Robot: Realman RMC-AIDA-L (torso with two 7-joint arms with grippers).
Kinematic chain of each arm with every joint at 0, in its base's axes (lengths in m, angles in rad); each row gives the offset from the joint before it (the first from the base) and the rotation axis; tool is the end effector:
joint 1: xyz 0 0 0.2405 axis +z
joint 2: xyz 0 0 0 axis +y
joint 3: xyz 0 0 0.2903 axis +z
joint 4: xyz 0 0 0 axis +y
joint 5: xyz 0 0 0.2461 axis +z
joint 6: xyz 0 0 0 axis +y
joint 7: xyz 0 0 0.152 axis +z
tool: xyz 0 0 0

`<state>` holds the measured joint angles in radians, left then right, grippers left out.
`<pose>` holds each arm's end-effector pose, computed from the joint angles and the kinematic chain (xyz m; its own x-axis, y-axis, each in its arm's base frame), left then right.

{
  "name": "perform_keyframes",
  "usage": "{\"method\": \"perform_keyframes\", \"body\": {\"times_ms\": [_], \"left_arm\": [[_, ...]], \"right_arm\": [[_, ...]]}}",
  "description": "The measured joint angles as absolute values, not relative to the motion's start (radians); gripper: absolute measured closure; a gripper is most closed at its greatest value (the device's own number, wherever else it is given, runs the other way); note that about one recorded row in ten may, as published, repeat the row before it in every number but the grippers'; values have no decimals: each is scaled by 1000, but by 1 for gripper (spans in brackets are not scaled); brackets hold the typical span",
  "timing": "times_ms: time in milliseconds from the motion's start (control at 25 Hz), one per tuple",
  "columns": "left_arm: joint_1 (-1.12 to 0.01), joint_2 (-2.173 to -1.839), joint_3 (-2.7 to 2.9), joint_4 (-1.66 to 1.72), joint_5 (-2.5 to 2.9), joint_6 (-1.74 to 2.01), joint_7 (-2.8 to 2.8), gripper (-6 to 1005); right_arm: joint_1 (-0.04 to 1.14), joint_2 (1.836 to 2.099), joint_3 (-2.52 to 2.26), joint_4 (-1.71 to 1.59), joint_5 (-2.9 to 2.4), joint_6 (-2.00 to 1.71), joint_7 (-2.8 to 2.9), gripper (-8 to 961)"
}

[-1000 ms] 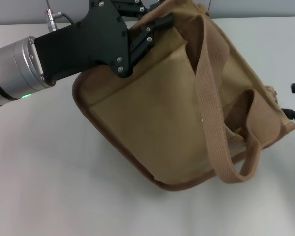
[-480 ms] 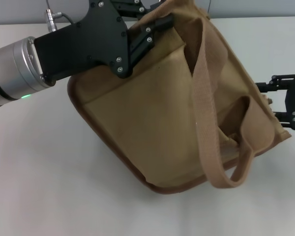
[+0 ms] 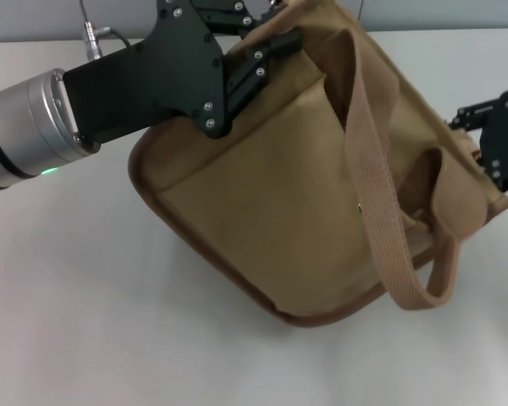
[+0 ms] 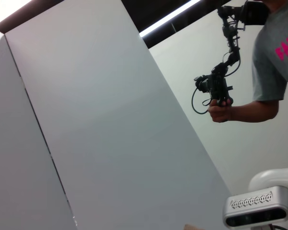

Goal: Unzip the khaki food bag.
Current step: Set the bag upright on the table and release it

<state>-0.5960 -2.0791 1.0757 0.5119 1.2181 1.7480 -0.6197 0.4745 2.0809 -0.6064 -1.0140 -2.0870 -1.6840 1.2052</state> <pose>-0.1965 0.3760 -0.0262 0.4842 -0.4790 0.7322 -0.1033 -0.8623 -0.4957 0.3015 0.3755 0.0546 0.9461 0.0040 -0.3239 -0.1322 -0.9080 -0.3975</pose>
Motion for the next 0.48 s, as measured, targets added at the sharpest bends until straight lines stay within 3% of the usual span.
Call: {"method": "perform_keyframes", "body": {"times_ms": [240, 480], "left_arm": [[-593, -2080, 1079, 459, 1200, 1750, -599, 797], [-584, -2080, 1093, 395, 1165, 1753, -569, 796]], "right_arm": [[473, 2078, -593, -1039, -2032, -1676, 1225, 797], [476, 2079, -569, -1075, -2004, -1638, 1269, 835]]}}
